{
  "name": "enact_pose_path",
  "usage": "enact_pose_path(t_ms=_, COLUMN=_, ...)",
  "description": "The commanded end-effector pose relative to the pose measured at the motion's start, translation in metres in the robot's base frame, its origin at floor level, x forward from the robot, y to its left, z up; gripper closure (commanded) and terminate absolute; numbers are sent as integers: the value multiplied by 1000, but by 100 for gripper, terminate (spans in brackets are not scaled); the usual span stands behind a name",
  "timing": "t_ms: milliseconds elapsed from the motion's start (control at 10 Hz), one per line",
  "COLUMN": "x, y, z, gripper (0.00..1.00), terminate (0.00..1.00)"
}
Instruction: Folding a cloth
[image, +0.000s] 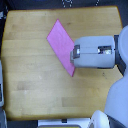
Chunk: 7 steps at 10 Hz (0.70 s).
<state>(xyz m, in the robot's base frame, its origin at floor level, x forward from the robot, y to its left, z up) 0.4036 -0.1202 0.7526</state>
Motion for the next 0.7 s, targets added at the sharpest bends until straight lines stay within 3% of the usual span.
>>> enact_pose_path(t_ms=0, x=23, y=20, z=27, gripper=100, terminate=0)
enact_pose_path(t_ms=100, x=25, y=23, z=30, gripper=100, terminate=0)
enact_pose_path(t_ms=300, x=54, y=64, z=68, gripper=100, terminate=0)
enact_pose_path(t_ms=600, x=89, y=125, z=85, gripper=100, terminate=0)
